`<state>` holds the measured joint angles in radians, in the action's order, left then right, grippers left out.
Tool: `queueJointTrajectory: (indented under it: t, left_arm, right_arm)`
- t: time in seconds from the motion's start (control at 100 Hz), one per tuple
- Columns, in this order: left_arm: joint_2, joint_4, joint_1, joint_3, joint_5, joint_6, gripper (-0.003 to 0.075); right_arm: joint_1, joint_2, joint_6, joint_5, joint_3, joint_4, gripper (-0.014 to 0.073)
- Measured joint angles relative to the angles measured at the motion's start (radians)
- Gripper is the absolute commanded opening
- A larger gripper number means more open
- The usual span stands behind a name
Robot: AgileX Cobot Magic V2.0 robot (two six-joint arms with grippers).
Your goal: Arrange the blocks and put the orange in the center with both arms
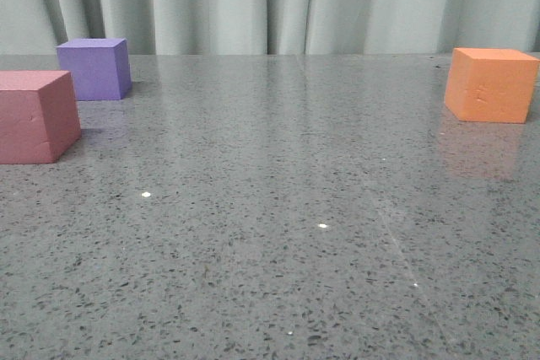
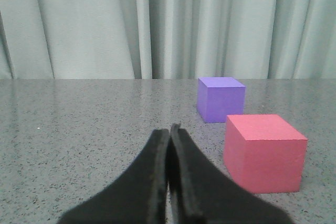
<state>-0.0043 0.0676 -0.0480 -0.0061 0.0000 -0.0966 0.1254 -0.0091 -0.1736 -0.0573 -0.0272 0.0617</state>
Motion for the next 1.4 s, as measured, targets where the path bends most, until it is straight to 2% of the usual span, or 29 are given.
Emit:
queueJointTrajectory:
  t: [0.27,0.45,0.64,0.86,0.95,1.28,1.35,1.4]
  left_arm:
    - [0.0,-0.011,0.0,0.0,0.018,0.0,-0.0019]
    - [0.012,-0.068,0.0,-0.104,0.172,0.0,-0.0019]
    - [0.155,-0.078,0.0,-0.339,0.428,-0.064,-0.0019]
    - [0.383,-0.078,0.0,-0.589,0.873,-0.106,-0.0019]
    - [0.469,-0.068,0.0,-0.657,0.987,-0.106,-0.0019]
    - [0.539,-0.043,0.0,-0.696,1.016,-0.106,-0.0018]
    - [0.539,-0.016,0.0,-0.696,1.016,-0.106,0.0]
    - [0.539,0.005,0.0,-0.696,1.016,-0.097,0.0052]
  right_arm:
    - [0.0,0.0,-0.002,0.057,0.008,-0.037,-0.0068]
    - [0.0,0.024,-0.006,-0.11,0.151,-0.1,-0.0068]
    - [0.0,0.2,-0.006,-0.358,0.389,-0.112,-0.0068]
    - [0.0,0.435,0.001,-0.662,0.661,-0.112,-0.0068]
    - [0.0,0.51,0.005,-0.75,0.733,-0.112,-0.0068]
    - [0.0,0.601,0.005,-0.801,0.761,-0.114,-0.0063]
    - [0.0,0.602,0.005,-0.799,0.763,-0.106,-0.002]
    - [0.0,0.602,0.005,-0.792,0.763,-0.085,0.0052]
